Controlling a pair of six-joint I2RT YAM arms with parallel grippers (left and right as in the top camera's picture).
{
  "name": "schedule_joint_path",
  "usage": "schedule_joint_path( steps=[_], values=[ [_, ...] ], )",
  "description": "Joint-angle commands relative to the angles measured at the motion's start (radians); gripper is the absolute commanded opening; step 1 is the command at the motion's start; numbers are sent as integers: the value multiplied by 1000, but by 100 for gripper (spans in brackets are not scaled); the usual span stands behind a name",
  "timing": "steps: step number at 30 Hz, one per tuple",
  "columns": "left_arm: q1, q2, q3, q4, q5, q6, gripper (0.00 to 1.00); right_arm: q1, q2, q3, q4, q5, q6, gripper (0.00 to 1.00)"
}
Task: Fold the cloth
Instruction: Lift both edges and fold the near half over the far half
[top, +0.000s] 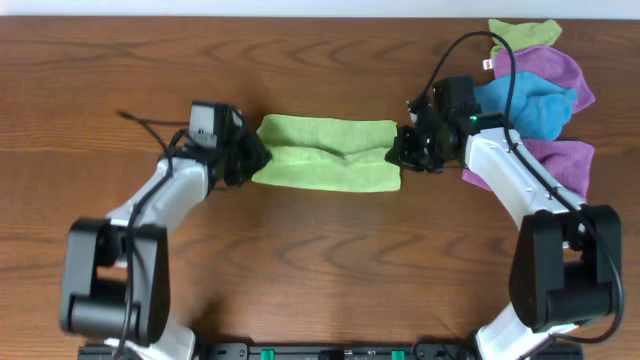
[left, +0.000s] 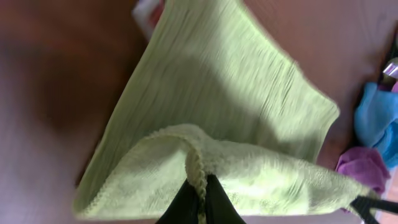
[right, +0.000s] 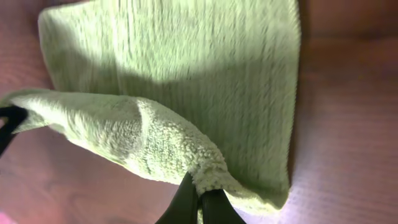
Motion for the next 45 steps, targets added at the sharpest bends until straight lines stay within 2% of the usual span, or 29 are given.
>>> schedule_joint_path(
  steps=[1,12,18,24,45],
  values=[
    [10,59,106,-23,7,68,6,-13,4,19,35,40,32,2],
    [37,227,309,-66,-4,100,5,-26,106,53,235,18,71,2],
    [46,280,372,-58,-6,100,6,-26,225,177,239,2,72,1],
    [47,343,461,-67,12,101,6,-28,248,241,229,33,72,1],
    [69,348,501,-465,23,237,6,-33,248,241,-116,29,45,2]
  ],
)
